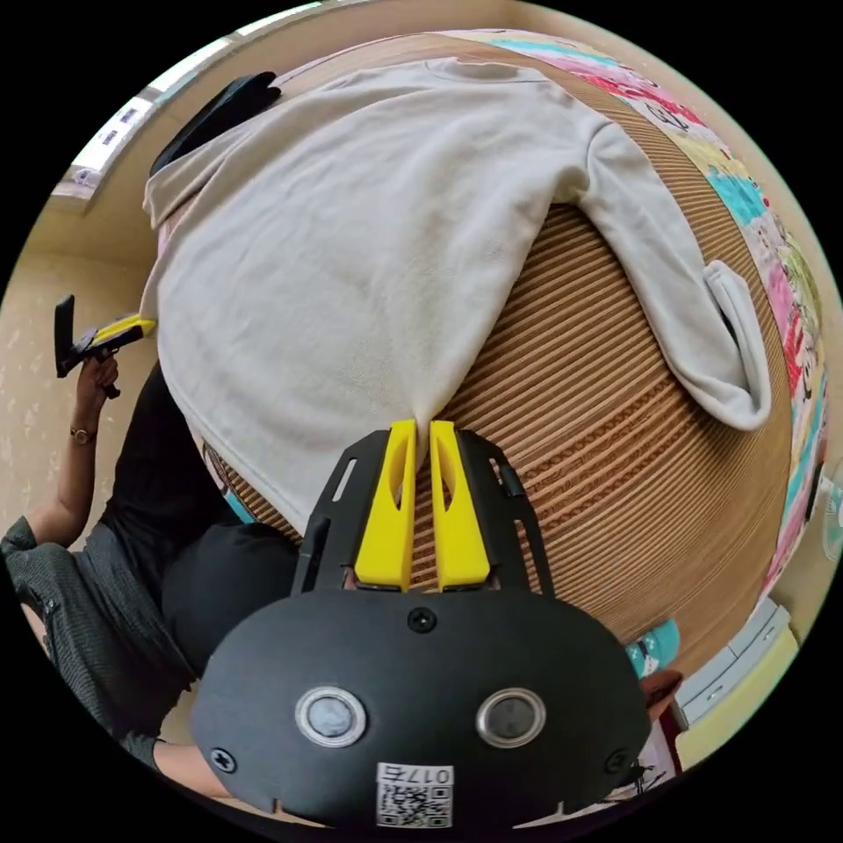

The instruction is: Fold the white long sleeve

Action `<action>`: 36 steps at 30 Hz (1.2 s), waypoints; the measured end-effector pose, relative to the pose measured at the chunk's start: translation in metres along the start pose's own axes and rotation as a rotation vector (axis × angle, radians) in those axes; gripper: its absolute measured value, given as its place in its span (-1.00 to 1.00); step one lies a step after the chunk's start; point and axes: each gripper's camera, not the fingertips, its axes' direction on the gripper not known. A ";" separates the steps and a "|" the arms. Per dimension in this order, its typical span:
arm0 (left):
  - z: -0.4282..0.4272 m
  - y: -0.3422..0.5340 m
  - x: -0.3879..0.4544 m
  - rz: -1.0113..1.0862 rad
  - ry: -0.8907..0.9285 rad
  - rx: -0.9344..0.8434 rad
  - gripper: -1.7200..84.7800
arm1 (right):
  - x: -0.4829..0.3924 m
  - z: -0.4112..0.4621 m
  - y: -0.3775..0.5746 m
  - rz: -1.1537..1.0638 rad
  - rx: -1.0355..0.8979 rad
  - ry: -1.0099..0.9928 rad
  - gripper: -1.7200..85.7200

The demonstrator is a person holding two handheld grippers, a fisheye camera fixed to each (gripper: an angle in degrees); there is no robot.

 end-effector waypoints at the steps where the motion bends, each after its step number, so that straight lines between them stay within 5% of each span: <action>1: 0.001 0.003 0.003 0.024 0.055 -0.013 -0.89 | 0.001 0.000 -0.002 0.052 -0.073 0.159 -0.88; 3: 0.013 0.015 0.016 0.074 0.218 -0.062 -0.90 | 0.009 0.000 -0.003 0.140 -0.162 0.218 -0.89; 7: 0.018 0.035 0.020 0.037 0.161 -0.113 -0.90 | 0.000 0.041 0.000 0.086 -0.445 0.063 -0.88; 11: 0.009 0.047 -0.006 -0.036 0.352 -0.156 -0.86 | -0.016 0.045 0.005 0.082 -0.543 0.092 -0.87; 14: -0.019 0.053 -0.035 -0.120 0.295 -0.078 -0.80 | -0.026 0.023 0.010 0.150 -0.549 0.114 -0.87; 18: -0.069 0.057 -0.095 -0.332 0.328 0.192 -0.64 | -0.051 -0.085 0.023 0.407 -0.210 0.330 -0.93; 22: -0.096 0.042 -0.151 -0.534 0.330 0.387 -0.61 | -0.109 -0.164 0.026 0.366 0.401 0.194 -0.95; 25: -0.122 0.024 -0.181 -0.649 0.249 0.548 -0.58 | -0.137 -0.146 0.038 0.253 0.814 0.105 -0.95; 32: -0.109 0.015 -0.231 -0.966 0.372 0.778 -0.64 | -0.151 -0.136 0.021 0.257 0.628 0.224 -0.95; 36: -0.108 0.016 -0.214 -0.898 0.351 0.979 -0.73 | -0.123 -0.154 0.039 0.332 0.652 0.124 -0.95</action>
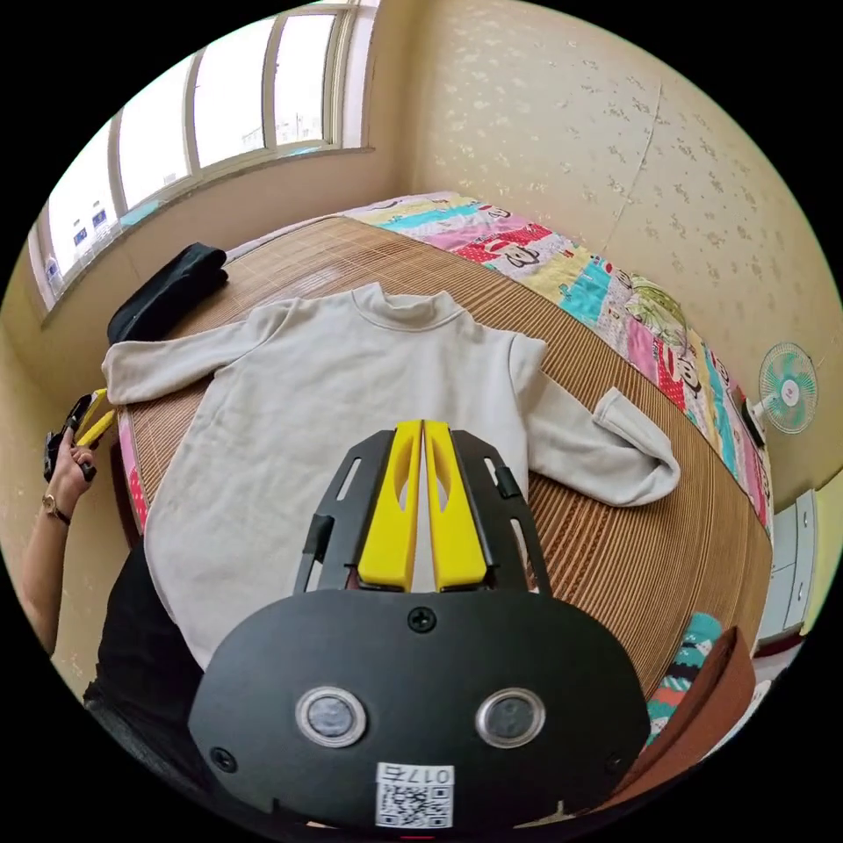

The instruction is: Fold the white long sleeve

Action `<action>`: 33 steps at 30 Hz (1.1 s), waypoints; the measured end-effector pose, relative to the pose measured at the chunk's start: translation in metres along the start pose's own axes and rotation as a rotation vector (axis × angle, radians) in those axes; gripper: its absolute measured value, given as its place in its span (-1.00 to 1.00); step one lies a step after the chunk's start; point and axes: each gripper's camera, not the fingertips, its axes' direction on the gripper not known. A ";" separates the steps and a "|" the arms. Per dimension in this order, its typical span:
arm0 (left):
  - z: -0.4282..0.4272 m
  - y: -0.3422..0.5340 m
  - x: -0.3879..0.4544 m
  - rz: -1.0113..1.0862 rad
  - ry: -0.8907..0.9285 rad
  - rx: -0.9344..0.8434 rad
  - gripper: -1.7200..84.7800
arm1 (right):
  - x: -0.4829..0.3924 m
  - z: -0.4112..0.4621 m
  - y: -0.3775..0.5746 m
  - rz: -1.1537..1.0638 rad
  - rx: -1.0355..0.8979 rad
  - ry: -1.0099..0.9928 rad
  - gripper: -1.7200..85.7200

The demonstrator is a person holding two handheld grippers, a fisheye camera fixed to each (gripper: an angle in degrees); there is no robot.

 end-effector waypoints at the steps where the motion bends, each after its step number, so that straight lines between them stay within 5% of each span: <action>1: 0.001 0.001 0.003 0.015 0.016 0.009 -0.75 | 0.018 -0.007 -0.002 0.068 -0.004 -0.048 -0.95; 7: 0.010 0.008 0.066 0.136 -0.049 0.032 -0.94 | 0.129 -0.054 0.016 0.461 0.132 -0.257 -0.95; 14: 0.095 0.162 0.305 0.868 0.026 0.057 -0.94 | 0.199 -0.092 0.039 0.714 0.244 -0.342 -0.95; 16: 0.149 0.227 0.342 1.042 0.045 -0.061 -0.92 | 0.212 -0.099 0.033 0.718 0.224 -0.356 -0.95; 19: 0.263 0.344 0.349 1.258 0.099 -0.523 -0.82 | 0.224 -0.115 0.029 0.707 0.237 -0.353 -0.95; 21: 0.330 0.411 0.309 1.200 0.098 -0.829 -0.76 | 0.232 -0.123 0.027 0.704 0.237 -0.347 -0.95; 23: 0.342 0.433 0.278 1.058 0.112 -0.889 -0.72 | 0.241 -0.130 0.027 0.720 0.235 -0.345 -0.95; 28: 0.307 0.438 0.242 1.015 0.093 -0.739 -0.73 | 0.273 -0.141 0.025 0.779 0.254 -0.423 -0.95; 33: 0.303 0.354 0.233 1.002 -0.353 -0.337 -0.67 | 0.285 -0.140 0.013 0.775 0.205 -0.469 -0.95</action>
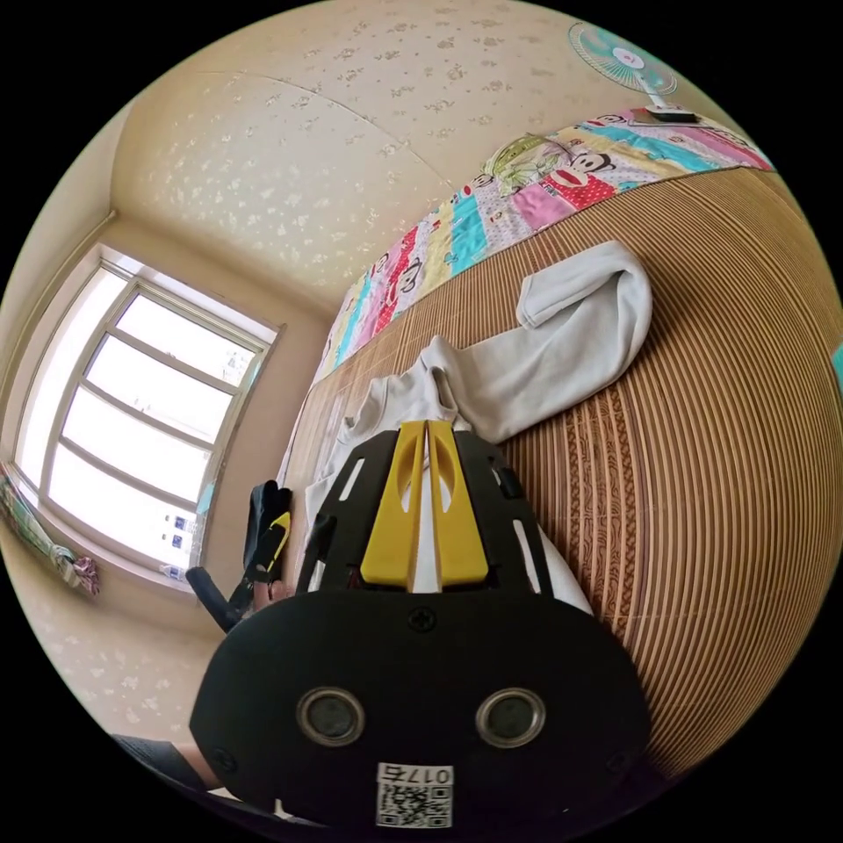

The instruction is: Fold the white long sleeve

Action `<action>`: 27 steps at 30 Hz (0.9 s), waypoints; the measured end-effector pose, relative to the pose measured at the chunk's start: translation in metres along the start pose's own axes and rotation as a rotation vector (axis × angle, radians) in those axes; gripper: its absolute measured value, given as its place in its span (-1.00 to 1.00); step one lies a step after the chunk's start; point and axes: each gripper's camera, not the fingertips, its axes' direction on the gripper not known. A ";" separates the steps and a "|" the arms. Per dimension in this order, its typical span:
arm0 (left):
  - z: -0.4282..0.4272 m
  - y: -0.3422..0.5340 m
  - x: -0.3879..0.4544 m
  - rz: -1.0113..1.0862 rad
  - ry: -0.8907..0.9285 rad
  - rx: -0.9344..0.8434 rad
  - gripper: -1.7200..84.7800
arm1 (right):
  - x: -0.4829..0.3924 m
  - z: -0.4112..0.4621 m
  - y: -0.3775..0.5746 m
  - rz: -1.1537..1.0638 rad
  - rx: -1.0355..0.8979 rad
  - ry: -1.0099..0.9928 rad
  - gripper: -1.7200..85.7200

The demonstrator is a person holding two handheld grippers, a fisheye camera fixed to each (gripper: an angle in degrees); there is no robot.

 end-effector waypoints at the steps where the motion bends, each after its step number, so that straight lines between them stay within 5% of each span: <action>1: 0.005 -0.006 -0.009 -0.029 -0.063 -0.022 -0.65 | -0.002 -0.002 -0.002 -0.008 0.000 0.002 -0.95; 3: 0.042 -0.019 -0.037 -0.095 -0.147 -0.169 -0.62 | -0.004 -0.004 -0.006 -0.016 0.006 0.014 -0.95; 5: 0.090 -0.016 -0.048 -0.096 -0.038 -0.411 -0.68 | -0.005 -0.005 -0.010 -0.016 -0.001 0.026 -0.95; 9: 0.095 -0.020 -0.062 -0.061 0.031 -0.370 -0.77 | 0.000 -0.001 -0.018 -0.001 -0.033 0.030 -0.95; 17: 0.121 -0.028 -0.159 -0.351 0.331 -0.332 -0.81 | 0.008 0.004 -0.027 0.009 -0.046 0.046 -0.95; 20: 0.079 -0.021 -0.151 -0.332 0.158 -0.209 -0.72 | 0.012 0.008 -0.031 0.015 -0.050 0.044 -0.95; 23: 0.036 0.001 -0.100 -0.077 0.161 -0.078 -0.67 | 0.016 0.012 -0.032 0.023 -0.039 0.037 -0.95; 27: 0.062 0.051 -0.005 0.348 0.209 -0.321 -0.62 | 0.017 0.028 -0.032 0.003 -0.071 0.055 -0.95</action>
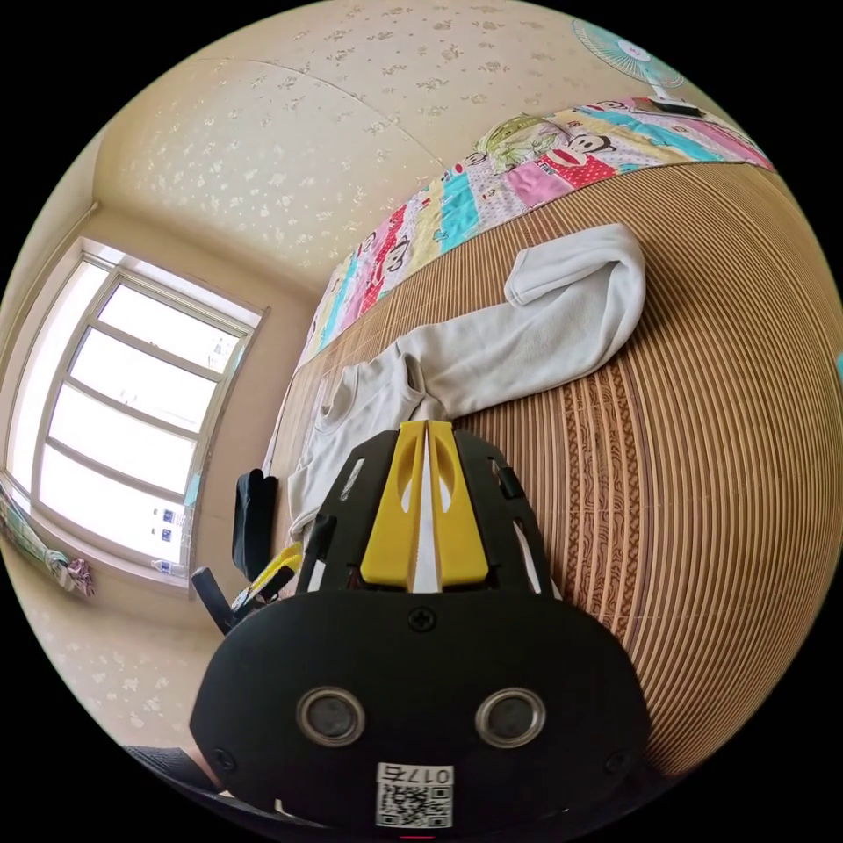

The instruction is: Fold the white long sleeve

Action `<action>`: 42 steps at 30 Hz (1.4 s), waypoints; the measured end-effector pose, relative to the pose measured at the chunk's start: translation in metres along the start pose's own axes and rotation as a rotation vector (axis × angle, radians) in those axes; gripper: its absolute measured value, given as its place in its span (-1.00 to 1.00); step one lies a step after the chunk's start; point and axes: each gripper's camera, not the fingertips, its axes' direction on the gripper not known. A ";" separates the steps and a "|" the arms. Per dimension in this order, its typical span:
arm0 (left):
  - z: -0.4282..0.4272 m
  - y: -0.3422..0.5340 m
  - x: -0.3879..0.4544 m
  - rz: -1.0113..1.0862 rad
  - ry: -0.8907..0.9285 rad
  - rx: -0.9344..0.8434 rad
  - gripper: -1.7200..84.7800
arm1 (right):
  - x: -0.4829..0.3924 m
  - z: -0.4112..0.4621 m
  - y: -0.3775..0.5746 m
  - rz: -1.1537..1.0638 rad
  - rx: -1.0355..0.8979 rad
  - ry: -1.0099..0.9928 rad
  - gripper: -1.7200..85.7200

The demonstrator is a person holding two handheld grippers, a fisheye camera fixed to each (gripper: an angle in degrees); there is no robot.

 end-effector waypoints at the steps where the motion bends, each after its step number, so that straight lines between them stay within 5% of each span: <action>1: 0.008 0.004 0.006 -0.006 -0.041 -0.004 -0.63 | 0.000 0.005 0.000 -0.007 -0.012 0.014 -0.94; 4: 0.033 0.013 0.019 -0.033 -0.205 -0.029 -0.68 | 0.006 0.013 0.003 0.005 -0.023 0.036 -0.93; 12: 0.038 0.027 -0.037 -0.180 -0.026 -0.004 -0.78 | 0.053 -0.045 0.010 0.173 0.084 -0.200 -0.79; 14: 0.041 0.027 -0.032 -0.155 -0.072 -0.008 -0.78 | 0.038 -0.072 0.003 0.034 0.128 -0.226 -0.75; 18: 0.045 0.029 -0.037 -0.141 -0.096 -0.013 -0.78 | -0.002 -0.064 -0.040 -0.243 0.165 0.204 -0.69; 22: 0.044 0.032 -0.057 -0.173 -0.020 -0.005 -0.79 | 0.007 0.094 -0.095 -0.484 -0.208 0.563 -0.66; 25: 0.044 0.034 -0.068 -0.183 0.012 0.000 -0.80 | 0.011 0.197 -0.082 -0.711 -0.304 0.914 -0.65; 29: 0.044 0.035 -0.081 -0.191 0.038 0.005 -0.80 | 0.036 0.266 -0.096 -0.602 -0.340 1.086 -0.76; 32: 0.045 0.035 -0.093 -0.207 0.084 0.010 -0.82 | 0.049 0.285 -0.124 -0.410 -0.388 1.021 -0.86; 35: 0.048 0.036 -0.109 -0.234 0.164 0.012 -0.83 | -0.016 0.245 -0.126 -0.422 -0.093 0.790 -0.87; 37: 0.048 0.036 -0.113 -0.237 0.176 0.013 -0.84 | -0.091 0.207 -0.098 -0.498 0.119 0.473 -0.88; 42: 0.046 0.034 -0.112 -0.217 0.139 0.011 -0.84 | -0.220 0.215 -0.011 -0.697 0.159 -0.067 -0.87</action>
